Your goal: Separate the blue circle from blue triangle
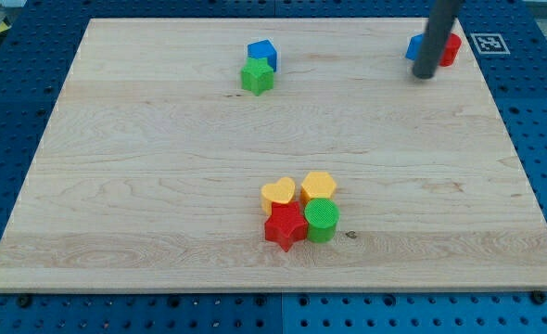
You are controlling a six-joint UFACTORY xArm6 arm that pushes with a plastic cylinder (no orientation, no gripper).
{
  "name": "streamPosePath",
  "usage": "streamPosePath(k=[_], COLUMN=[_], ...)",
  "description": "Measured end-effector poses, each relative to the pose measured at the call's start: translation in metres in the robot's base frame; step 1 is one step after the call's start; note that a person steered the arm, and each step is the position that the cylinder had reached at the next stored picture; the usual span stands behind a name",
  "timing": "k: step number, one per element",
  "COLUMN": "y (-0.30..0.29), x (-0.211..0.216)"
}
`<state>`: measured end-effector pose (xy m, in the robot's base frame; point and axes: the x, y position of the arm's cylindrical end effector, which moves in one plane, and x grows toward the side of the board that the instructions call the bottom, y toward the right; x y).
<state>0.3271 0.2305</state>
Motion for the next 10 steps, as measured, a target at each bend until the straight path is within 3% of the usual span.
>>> streamPosePath(k=[2, 4, 7, 9, 10], y=[0.074, 0.026, -0.079, -0.061, -0.087], x=[-0.016, -0.06, -0.07, -0.088, -0.105])
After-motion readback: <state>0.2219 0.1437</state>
